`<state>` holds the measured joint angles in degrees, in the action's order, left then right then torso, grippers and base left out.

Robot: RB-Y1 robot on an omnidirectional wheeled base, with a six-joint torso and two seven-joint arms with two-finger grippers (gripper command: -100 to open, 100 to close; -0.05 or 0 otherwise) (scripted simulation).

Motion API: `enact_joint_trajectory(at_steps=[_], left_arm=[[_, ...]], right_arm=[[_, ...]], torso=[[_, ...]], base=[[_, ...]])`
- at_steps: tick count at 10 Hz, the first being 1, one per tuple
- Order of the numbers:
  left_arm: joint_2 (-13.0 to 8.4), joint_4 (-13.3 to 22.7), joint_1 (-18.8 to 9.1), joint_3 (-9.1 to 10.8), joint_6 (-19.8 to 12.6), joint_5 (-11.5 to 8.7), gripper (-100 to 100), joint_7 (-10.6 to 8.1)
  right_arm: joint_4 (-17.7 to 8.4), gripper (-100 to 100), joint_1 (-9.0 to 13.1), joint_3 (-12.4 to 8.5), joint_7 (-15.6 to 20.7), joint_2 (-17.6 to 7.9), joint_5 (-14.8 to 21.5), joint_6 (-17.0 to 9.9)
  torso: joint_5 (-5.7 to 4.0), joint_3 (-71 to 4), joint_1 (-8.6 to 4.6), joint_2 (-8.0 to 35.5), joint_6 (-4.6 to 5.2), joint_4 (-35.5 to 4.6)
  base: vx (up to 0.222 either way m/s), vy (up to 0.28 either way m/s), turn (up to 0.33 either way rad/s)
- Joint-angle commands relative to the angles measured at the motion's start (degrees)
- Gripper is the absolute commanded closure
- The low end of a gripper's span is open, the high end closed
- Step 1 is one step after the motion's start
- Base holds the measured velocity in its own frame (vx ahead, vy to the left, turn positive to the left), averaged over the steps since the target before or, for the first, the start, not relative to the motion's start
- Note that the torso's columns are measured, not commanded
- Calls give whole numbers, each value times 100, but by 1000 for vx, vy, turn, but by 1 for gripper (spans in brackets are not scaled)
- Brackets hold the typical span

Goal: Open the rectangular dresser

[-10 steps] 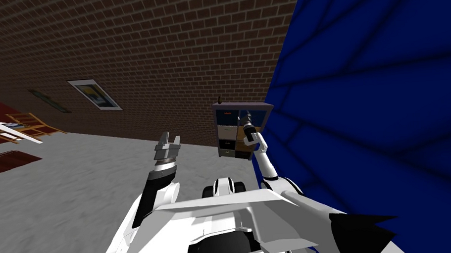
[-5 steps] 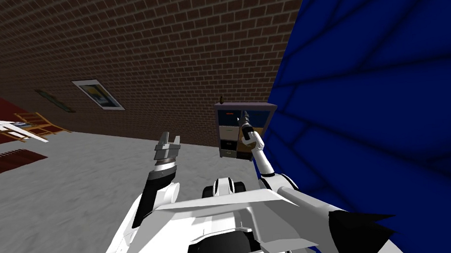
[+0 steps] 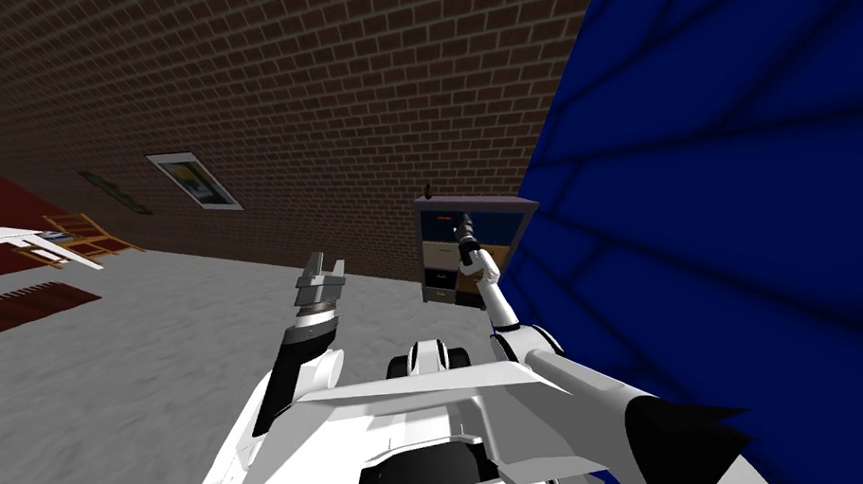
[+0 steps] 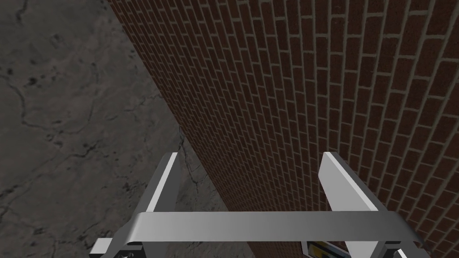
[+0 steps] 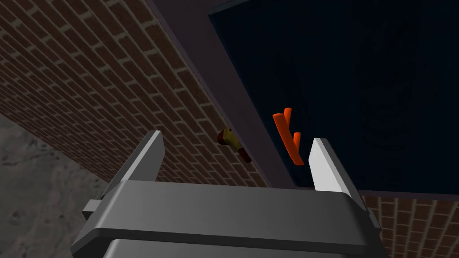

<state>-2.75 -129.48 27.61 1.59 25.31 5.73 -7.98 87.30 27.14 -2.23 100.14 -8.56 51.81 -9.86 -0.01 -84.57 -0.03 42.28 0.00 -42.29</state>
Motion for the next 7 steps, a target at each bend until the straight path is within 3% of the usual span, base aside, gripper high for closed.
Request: enact_joint_trajectory(at_steps=[1,7], left_arm=[[0,0,0,0,0,0,0,0],[0,0,0,0,0,0,0,0]], right_arm=[[-257,-100,144,20,342,24,235,-129],[-916,-100,534,90,1223,-33,882,-486]], torso=[[1,-1,4,-2,-1,1],[0,-1,2,0,0,0]], base=[[33,32,13],[29,33,25]])
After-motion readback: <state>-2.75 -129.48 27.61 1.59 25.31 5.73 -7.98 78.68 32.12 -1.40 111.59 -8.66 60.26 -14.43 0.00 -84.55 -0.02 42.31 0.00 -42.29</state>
